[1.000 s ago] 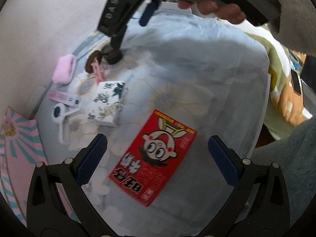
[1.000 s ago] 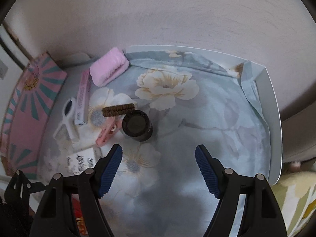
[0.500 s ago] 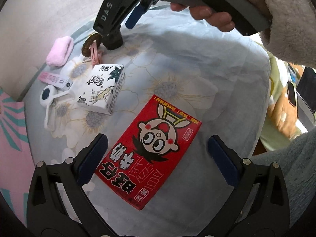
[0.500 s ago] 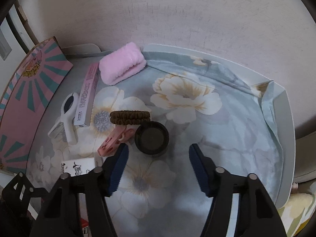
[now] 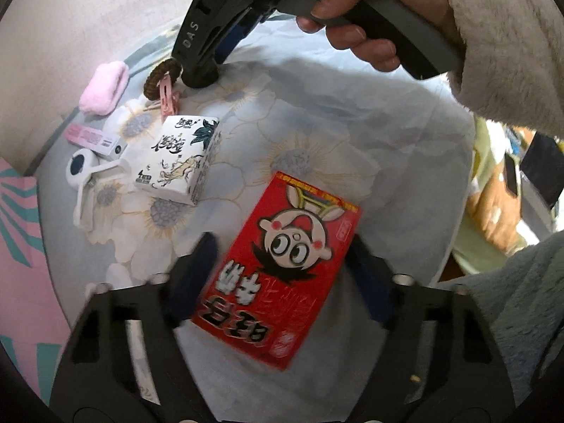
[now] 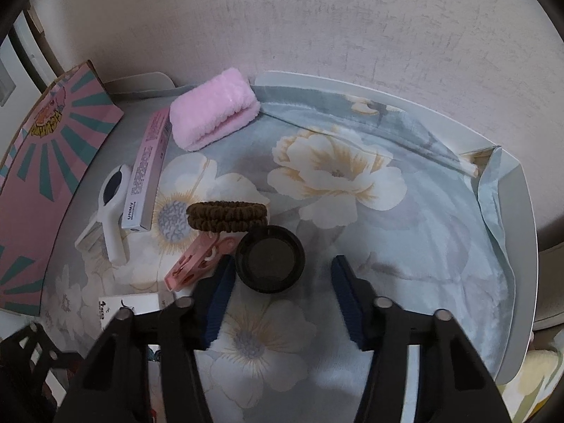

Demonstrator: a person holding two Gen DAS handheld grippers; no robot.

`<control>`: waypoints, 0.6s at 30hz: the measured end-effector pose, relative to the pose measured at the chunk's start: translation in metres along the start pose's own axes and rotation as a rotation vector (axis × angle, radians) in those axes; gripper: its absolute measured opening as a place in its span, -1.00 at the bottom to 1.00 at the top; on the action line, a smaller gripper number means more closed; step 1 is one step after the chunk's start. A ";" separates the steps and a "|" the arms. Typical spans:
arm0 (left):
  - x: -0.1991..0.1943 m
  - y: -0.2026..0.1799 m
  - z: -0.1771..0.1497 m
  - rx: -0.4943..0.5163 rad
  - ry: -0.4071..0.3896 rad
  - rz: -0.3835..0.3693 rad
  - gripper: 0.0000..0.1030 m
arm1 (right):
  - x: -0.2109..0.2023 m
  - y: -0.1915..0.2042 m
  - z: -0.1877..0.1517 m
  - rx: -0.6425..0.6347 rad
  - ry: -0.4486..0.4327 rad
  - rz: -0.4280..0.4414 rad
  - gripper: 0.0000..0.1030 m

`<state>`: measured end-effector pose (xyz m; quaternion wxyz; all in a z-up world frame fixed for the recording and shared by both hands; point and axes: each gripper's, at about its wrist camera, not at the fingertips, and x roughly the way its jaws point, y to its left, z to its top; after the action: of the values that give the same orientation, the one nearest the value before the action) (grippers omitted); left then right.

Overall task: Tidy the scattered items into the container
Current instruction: 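Grasp the red milk carton with the left gripper while the right grips the black jar, then lift the red carton and black jar and carry both over the striped box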

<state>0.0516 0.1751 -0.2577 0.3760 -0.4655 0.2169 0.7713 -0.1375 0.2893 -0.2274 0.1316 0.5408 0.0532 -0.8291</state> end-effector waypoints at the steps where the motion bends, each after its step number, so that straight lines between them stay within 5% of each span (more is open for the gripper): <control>1: 0.000 0.001 0.000 -0.005 -0.001 -0.007 0.13 | -0.001 -0.001 0.000 0.000 -0.004 0.012 -0.36; 4: -0.001 0.000 0.001 0.001 -0.006 -0.013 -0.09 | -0.003 -0.002 -0.002 -0.007 -0.017 0.008 -0.36; 18: -0.018 0.007 0.006 -0.064 -0.026 -0.083 -0.10 | -0.014 -0.016 -0.010 0.025 -0.022 0.017 -0.36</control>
<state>0.0474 0.1681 -0.2391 0.3951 -0.4760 0.1677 0.7676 -0.1275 0.3090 -0.2198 0.1322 0.5338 0.0368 -0.8344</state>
